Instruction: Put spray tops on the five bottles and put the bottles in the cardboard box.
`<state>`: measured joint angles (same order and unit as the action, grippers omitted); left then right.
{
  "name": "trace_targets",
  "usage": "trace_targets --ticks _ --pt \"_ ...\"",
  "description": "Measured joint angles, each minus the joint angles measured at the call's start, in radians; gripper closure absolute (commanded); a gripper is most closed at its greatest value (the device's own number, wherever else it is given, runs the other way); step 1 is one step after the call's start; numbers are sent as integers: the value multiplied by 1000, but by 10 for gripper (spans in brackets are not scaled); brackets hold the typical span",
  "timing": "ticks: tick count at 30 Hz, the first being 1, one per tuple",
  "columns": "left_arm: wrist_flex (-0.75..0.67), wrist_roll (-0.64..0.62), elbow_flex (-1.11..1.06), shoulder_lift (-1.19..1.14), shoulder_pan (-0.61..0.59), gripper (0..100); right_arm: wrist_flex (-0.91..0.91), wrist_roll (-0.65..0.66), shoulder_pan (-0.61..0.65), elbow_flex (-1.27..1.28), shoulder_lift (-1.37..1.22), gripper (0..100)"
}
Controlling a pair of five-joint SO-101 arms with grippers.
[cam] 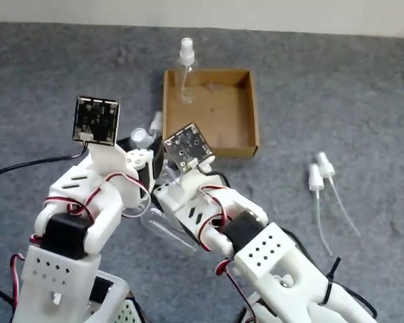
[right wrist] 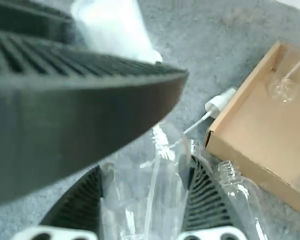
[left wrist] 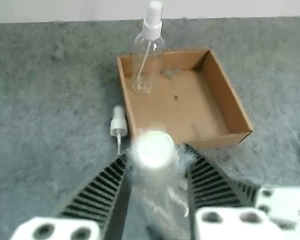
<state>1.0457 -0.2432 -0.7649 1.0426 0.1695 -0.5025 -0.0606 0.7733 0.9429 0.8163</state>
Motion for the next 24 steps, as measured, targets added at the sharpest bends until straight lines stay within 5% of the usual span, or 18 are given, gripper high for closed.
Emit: trace_targets --ticks 15,24 --pt "80 121 144 15 -193 800 8 25 -216 -150 -38 995" --pt "0 137 -167 219 -58 777 -98 -2 -227 -496 -341 995"
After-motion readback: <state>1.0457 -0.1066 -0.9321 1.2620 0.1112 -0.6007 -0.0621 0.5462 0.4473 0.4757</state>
